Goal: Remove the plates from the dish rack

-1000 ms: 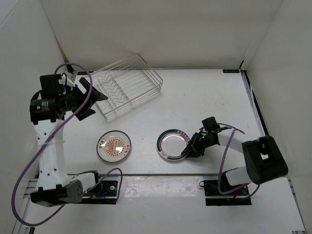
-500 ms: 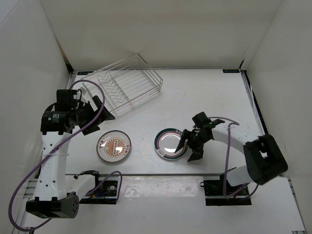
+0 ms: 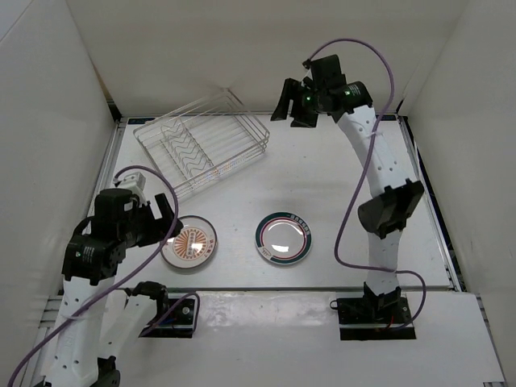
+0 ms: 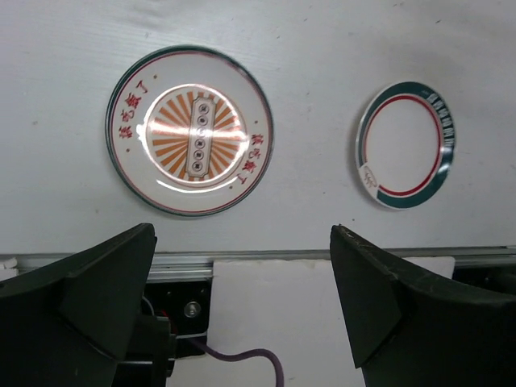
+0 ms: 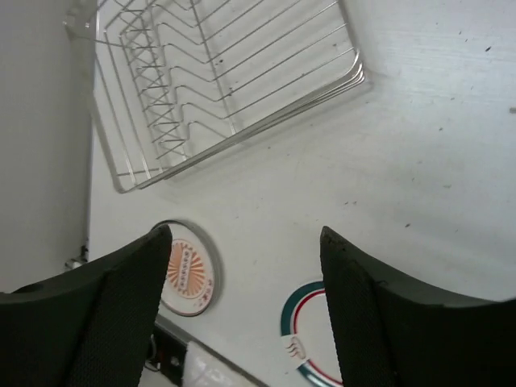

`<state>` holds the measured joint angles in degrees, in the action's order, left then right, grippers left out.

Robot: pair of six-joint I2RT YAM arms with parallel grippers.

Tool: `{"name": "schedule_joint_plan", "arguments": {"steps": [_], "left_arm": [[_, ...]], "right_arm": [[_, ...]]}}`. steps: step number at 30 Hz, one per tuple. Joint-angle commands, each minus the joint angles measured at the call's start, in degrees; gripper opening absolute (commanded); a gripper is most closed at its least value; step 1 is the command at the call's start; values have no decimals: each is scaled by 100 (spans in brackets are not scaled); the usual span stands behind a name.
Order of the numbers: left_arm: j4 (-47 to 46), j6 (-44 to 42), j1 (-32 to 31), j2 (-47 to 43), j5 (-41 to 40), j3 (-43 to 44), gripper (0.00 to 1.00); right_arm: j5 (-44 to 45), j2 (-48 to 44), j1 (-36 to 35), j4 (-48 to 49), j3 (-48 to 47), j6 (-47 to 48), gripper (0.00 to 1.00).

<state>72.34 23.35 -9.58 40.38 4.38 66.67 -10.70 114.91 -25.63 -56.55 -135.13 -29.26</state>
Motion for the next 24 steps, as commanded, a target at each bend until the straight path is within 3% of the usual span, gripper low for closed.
{"name": "schedule_joint_plan", "arguments": {"steps": [1,3,4,5,10,15,19,24], "left_arm": [[-176,-102,-35,31,-341,-357,100],[182,-243,-35,198,-376,-234,100],[228,-392,-26,337,-612,-173,100],[298,-437,-26,435,-675,-51,100],[246,-472,-26,646,-1141,-128,100],[439,-174,-26,1234,-1194,91,100],[825,81,-8,1516,-1080,232,100],[993,-93,0,1692,-1062,319,100]], "right_arm": [[-389,524,382,-298,-139,228,72],[-144,227,470,748,1018,-140,69],[-21,207,488,1473,1198,-194,69],[-3,242,489,1585,1304,-195,69],[-335,1636,489,1760,-169,157,72],[-459,1815,497,3201,540,-273,69],[-696,2631,462,3361,23,-422,66],[-600,2931,453,3941,83,-757,59]]}}
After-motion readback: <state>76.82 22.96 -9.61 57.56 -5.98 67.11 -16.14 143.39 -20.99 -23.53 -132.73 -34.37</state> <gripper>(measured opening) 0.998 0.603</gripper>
